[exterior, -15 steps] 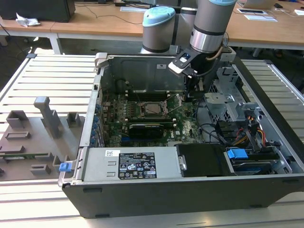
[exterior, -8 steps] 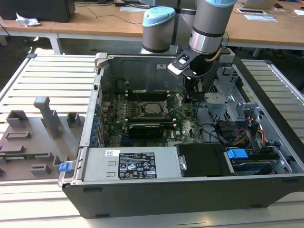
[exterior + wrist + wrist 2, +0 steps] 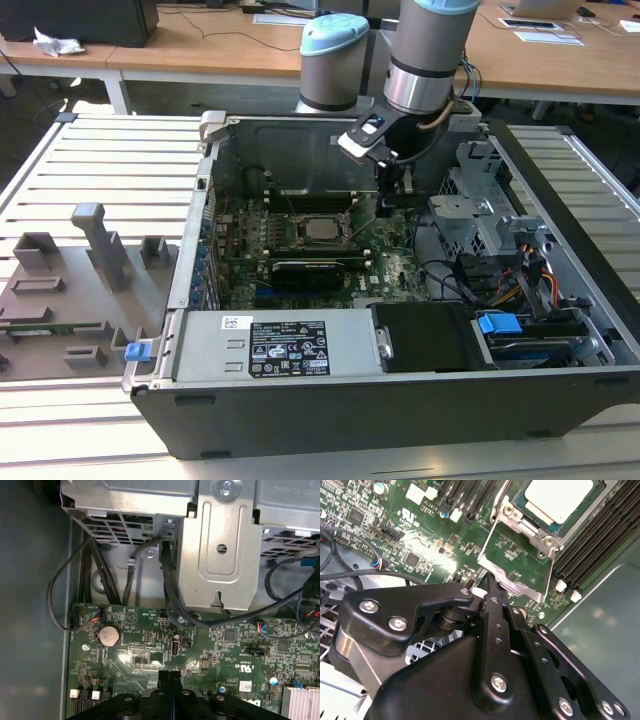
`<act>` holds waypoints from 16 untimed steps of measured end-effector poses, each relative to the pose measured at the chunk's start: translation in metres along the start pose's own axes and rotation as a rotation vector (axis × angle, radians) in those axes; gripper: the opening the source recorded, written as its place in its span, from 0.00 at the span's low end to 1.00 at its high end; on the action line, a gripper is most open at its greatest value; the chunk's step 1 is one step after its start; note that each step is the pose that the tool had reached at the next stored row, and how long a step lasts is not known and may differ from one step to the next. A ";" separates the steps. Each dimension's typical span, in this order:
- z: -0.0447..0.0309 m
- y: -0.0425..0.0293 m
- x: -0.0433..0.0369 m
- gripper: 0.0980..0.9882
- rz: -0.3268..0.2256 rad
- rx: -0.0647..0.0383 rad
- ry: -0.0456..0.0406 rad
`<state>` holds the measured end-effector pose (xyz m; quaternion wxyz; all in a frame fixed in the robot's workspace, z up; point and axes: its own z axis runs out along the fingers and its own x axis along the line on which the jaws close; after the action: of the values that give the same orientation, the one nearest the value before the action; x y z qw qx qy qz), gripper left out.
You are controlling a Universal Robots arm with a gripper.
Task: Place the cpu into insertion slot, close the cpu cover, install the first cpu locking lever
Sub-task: 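Close the cpu cover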
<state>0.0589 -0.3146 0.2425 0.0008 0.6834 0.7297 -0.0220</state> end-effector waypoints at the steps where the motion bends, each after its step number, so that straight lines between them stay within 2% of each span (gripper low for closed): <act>1: 0.0000 -0.0016 0.0001 0.01 0.000 0.000 0.0001; 16: 0.0005 -0.0158 0.0010 0.01 0.000 0.000 0.0001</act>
<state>0.0431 -0.3146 0.2425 0.0008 0.6834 0.7297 -0.0220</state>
